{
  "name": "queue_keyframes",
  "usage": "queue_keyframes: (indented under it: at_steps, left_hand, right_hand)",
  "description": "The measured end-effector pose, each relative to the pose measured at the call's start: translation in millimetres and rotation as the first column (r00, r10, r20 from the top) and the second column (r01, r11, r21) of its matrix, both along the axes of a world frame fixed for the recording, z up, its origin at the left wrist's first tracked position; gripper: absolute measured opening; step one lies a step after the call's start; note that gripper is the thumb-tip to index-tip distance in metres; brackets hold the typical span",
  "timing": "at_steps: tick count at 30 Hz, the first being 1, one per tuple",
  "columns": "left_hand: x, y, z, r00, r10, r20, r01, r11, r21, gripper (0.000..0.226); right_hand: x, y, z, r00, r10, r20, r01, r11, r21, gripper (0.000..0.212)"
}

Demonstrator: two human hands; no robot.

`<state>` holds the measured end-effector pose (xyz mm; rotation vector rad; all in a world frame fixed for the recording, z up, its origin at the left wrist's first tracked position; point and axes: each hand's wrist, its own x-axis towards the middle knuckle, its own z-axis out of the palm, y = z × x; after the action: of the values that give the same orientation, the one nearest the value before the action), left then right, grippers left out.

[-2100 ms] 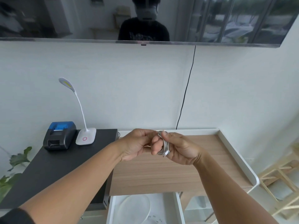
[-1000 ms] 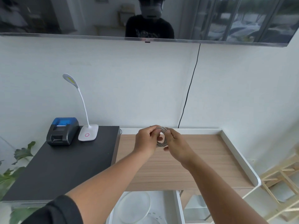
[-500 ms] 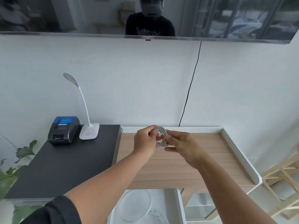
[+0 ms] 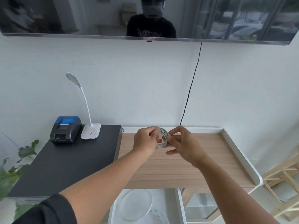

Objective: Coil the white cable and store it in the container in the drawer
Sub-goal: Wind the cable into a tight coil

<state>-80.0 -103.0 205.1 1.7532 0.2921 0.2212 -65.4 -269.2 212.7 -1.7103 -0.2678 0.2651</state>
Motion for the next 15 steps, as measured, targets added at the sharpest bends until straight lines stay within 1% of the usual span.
queue_keyframes:
  at_steps: [2, 4, 6, 7, 10, 13, 15]
  left_hand:
    - [1, -2, 2, 1.000, 0.021, -0.012, -0.022, 0.997, -0.073, 0.019]
    - [1, -6, 3, 0.998, 0.065, -0.026, -0.068, 0.988, -0.140, 0.016]
    - [0, -12, 2, 0.992, 0.118, -0.034, -0.122, 0.979, -0.165, 0.014]
    - [-1, -14, 2, 0.989, 0.143, -0.038, -0.148, 0.977, -0.157, 0.017]
    - [0, -21, -1, 0.977, 0.209, -0.046, -0.213, 0.972, -0.096, 0.027]
    - [2, -25, 1, 0.969, 0.248, 0.000, -0.248, 0.969, -0.001, 0.027]
    - [2, -26, 3, 0.969, 0.245, 0.013, -0.245, 0.968, 0.050, 0.028]
  right_hand:
    - [-2, 1, -1, 0.999, -0.030, 0.022, 0.030, 0.999, 0.034, 0.018]
    - [-5, 3, -3, 0.994, -0.101, 0.042, 0.098, 0.993, 0.062, 0.015]
    - [-8, 7, -8, 0.982, -0.186, 0.044, 0.182, 0.980, 0.075, 0.009]
    - [-9, 10, -11, 0.975, -0.219, 0.039, 0.216, 0.974, 0.074, 0.007]
    - [-16, 19, -19, 0.957, -0.287, 0.047, 0.285, 0.958, 0.037, 0.012]
    - [-22, 27, -25, 0.946, -0.307, 0.109, 0.307, 0.952, 0.013, 0.014]
    - [-25, 30, -26, 0.945, -0.306, 0.118, 0.307, 0.952, 0.012, 0.012]
